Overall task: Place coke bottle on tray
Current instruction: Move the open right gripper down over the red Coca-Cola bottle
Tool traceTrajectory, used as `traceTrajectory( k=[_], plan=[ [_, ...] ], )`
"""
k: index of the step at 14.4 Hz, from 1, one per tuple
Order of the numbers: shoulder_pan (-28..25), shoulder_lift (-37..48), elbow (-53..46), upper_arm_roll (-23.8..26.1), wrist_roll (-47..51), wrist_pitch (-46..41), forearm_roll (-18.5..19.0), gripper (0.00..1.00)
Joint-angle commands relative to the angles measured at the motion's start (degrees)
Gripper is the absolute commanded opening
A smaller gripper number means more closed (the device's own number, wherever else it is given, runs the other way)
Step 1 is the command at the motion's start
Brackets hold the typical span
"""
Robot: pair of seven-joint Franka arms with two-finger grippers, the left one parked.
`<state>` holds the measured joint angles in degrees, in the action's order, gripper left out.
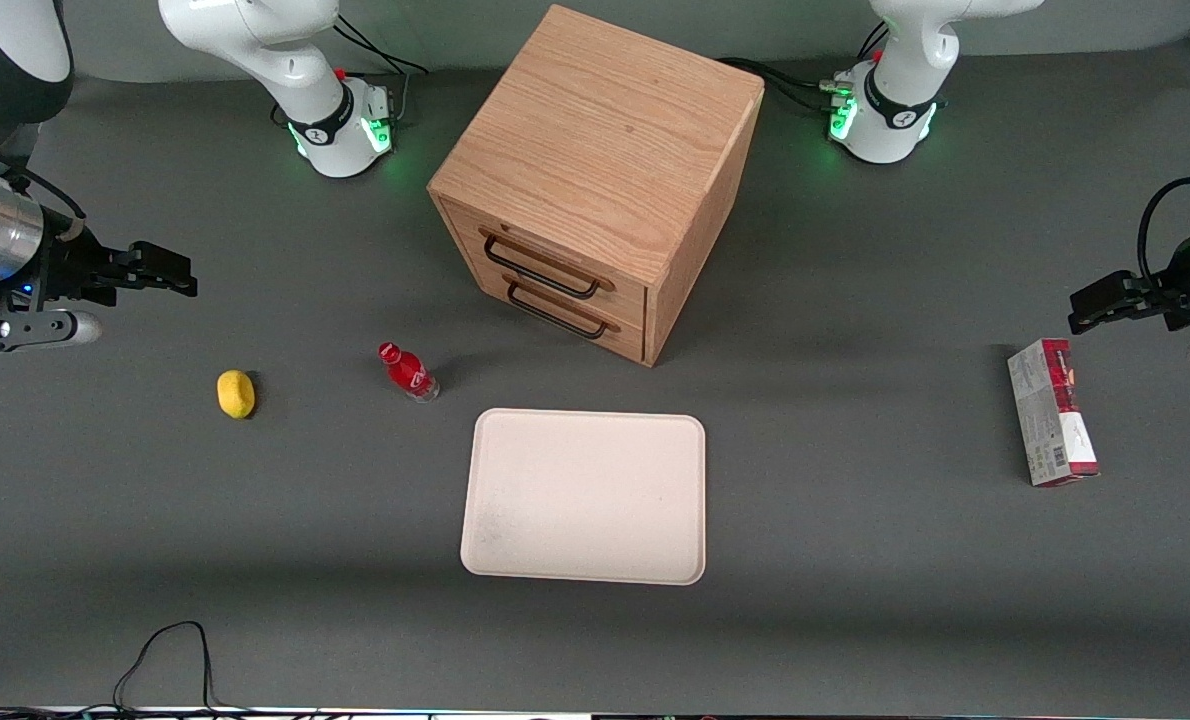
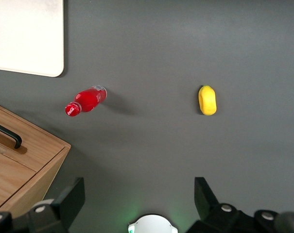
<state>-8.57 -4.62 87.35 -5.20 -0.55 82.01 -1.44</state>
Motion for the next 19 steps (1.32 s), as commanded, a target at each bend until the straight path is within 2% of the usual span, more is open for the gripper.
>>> traceTrajectory(
  k=[1,7,13,16,19],
  plan=[
    [-1.1,-1.5,-3.6,0.1,3.9,-2.7,-1.7,1.00],
    [-12.1,-5.8,-10.7,0.0,17.5,-6.5,-1.7,1.00],
    [-12.6,-5.8,-7.8,0.1,20.1,-6.5,-1.8,1.00],
    [-14.5,-5.3,-1.4,0.0,20.2,-0.7,-2.0,1.00],
    [-14.7,-5.0,6.9,0.0,21.0,8.8,-1.9,1.00]
  ],
)
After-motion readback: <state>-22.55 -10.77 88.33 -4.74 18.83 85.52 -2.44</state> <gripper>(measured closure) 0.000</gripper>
